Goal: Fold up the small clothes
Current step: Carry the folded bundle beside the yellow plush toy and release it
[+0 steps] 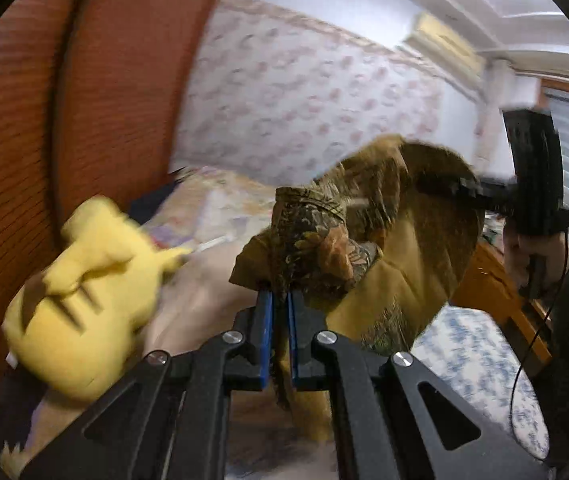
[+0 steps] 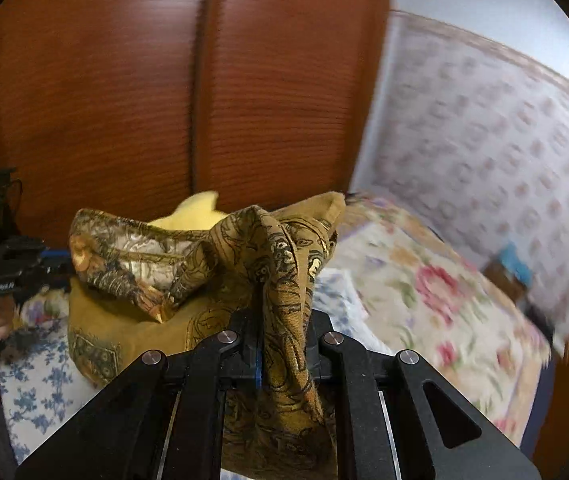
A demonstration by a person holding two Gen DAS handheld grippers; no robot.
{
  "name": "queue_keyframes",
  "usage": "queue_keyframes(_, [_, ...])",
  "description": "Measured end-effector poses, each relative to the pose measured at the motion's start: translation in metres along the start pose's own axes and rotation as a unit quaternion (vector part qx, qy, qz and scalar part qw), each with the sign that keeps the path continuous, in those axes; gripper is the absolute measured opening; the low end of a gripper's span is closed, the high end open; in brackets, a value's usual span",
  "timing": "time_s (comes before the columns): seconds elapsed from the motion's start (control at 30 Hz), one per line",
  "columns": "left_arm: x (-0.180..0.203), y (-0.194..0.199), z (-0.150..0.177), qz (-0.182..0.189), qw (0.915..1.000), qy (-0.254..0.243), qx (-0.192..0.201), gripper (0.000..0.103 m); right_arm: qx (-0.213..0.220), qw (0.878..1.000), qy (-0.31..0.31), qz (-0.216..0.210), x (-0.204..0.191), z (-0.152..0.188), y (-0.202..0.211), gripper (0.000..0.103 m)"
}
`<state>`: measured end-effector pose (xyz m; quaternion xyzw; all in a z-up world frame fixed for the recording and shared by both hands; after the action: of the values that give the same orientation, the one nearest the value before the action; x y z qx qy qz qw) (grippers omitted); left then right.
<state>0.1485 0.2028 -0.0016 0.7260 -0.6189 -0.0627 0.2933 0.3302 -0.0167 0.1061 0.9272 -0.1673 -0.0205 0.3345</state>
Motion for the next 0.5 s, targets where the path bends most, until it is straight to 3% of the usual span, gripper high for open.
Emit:
queue_keyframes(0.13, [-0.035, -0.021, 0.031, -0.037, 0.9983, 0.038, -0.026, 0.003, -0.046, 0.997, 0.056, -0.024, -0.025, -0.033, -0.082, 0.009])
queue_keyframes(0.23, [-0.040, -0.028, 0.045, -0.055, 0.9970, 0.037, -0.040, 0.003, -0.072, 0.994, 0.080, -0.028, -0.035, -0.043, -0.130, 0.009])
queue_keyframes(0.4, [-0.053, -0.035, 0.061, -0.075, 0.9927, 0.060, -0.073, 0.003, -0.090, 0.993, 0.076, -0.033, -0.033, -0.048, -0.174, 0.011])
queue_keyframes(0.5, [-0.059, -0.035, 0.069, -0.066, 0.9924, 0.066, -0.080, 0.005, -0.095, 0.995, 0.028, -0.022, -0.022, -0.045, -0.187, 0.035])
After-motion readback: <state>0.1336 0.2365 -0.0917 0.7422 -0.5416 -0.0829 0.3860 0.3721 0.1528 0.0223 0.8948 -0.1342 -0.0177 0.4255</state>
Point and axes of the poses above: each gripper's, at about its wrist camera, not at the fingertips, and y roughly against the way its jaws point, x to its right, z to its underside, the point moved 2 cm from there along -y, roughly the way its jaws point, and after that the axes turned 8 degrees about -z, right-handed, at the moved point
